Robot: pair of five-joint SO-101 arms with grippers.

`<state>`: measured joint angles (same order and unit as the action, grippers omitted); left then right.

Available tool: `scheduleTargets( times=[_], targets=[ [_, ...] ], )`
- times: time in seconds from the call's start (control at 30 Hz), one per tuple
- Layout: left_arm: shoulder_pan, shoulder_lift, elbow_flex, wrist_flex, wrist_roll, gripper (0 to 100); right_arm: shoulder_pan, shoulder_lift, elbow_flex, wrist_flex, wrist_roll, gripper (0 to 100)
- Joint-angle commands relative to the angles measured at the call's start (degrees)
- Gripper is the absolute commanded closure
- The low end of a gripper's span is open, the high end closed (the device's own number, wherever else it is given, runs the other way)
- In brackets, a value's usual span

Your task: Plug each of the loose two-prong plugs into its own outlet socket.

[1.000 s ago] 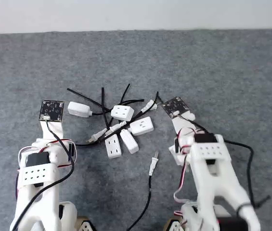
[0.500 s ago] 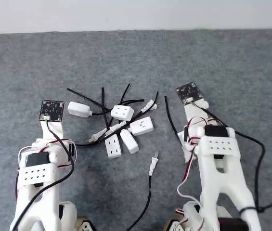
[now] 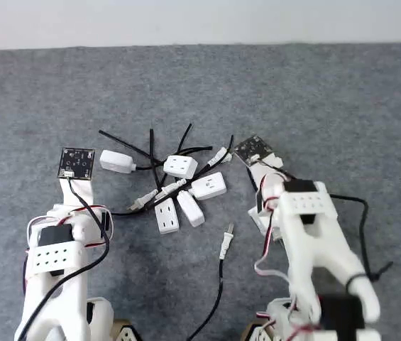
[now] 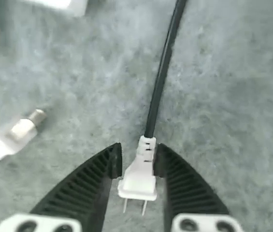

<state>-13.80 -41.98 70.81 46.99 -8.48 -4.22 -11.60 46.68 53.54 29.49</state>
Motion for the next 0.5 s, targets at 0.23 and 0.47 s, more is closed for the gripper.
scheduleTargets(
  times=[0.23, 0.47],
  targets=[
    [0.44, -0.79, -0.40, -1.32, -0.53, 89, 2.33, 8.66, -8.44, -1.54, 3.16, 86.7],
    [0.35, -0.79, -0.40, -1.14, -0.53, 89, 2.51, 9.63, -9.32, -1.71, 5.19, 86.8]
  ],
)
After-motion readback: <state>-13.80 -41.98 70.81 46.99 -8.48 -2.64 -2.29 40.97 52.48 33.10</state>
